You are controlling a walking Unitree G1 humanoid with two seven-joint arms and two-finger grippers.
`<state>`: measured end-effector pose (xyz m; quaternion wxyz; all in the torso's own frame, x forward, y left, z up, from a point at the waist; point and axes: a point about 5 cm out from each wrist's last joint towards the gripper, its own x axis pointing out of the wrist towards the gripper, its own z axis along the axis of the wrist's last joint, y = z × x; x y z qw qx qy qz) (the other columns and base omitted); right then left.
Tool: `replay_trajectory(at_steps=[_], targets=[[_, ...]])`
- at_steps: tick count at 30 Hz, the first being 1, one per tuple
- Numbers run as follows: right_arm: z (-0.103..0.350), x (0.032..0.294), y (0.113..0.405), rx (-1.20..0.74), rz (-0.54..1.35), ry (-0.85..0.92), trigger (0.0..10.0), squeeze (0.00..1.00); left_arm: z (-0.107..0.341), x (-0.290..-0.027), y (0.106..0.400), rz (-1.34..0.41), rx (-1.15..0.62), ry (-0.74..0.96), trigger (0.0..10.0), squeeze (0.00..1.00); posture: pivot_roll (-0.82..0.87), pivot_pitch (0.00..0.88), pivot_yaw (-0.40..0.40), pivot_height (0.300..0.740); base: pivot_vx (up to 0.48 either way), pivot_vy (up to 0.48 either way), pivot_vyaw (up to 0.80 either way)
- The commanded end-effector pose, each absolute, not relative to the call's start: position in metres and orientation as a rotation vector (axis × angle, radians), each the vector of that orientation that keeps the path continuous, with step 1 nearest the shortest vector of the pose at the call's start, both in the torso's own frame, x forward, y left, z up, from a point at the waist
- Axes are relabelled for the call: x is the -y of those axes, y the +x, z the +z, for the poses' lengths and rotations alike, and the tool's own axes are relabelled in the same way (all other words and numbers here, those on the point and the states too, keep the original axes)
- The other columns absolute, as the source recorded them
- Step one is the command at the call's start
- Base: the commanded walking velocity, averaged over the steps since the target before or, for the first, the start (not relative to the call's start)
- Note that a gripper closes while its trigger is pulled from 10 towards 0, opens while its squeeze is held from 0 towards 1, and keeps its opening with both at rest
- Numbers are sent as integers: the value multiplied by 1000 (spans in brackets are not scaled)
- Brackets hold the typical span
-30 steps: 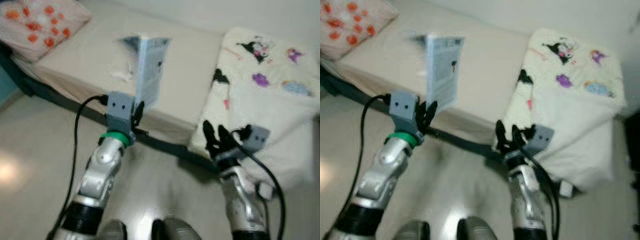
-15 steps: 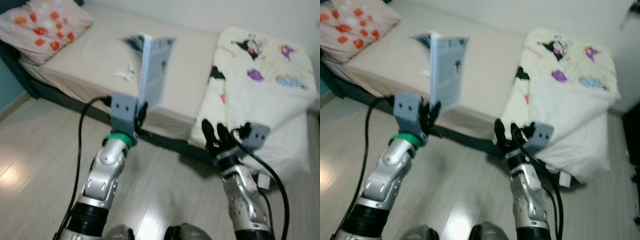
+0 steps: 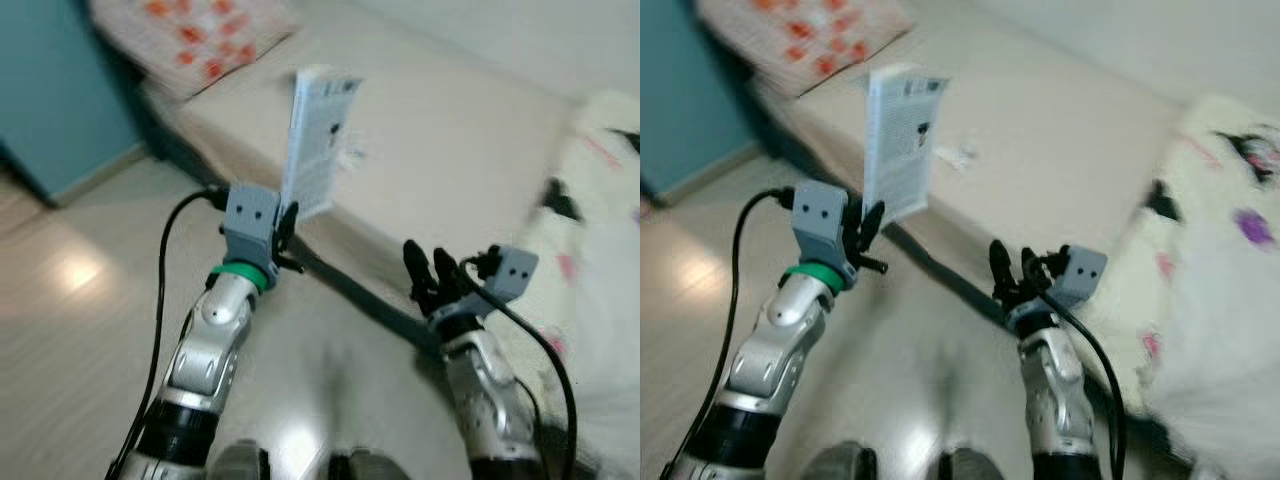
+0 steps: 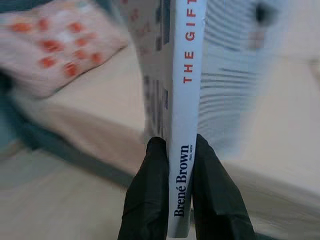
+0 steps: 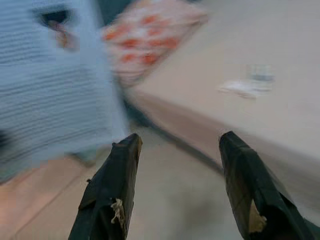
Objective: Clean up the room
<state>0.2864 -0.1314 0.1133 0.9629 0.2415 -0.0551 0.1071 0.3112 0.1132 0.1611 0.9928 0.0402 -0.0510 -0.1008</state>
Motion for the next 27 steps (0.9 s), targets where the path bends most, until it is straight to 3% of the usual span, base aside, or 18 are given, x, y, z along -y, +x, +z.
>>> replay_trajectory(at_steps=[1, 23, 27], targets=[[103, 140, 280, 89, 162, 523, 10000, 0, 167, -103, 310, -227, 131, 65, 10000, 0, 5, 50, -22, 740, 480, 0, 0], [103, 135, 278, 84, 206, 530, 10000, 0, 165, -109, 314, -160, 121, 89, 10000, 0, 7, 55, -18, 740, 480, 0, 0], [101, 133, 278, 71, 214, 508, 10000, 0, 165, -111, 316, -140, 115, 92, 10000, 0, 7, 55, -18, 740, 480, 0, 573]])
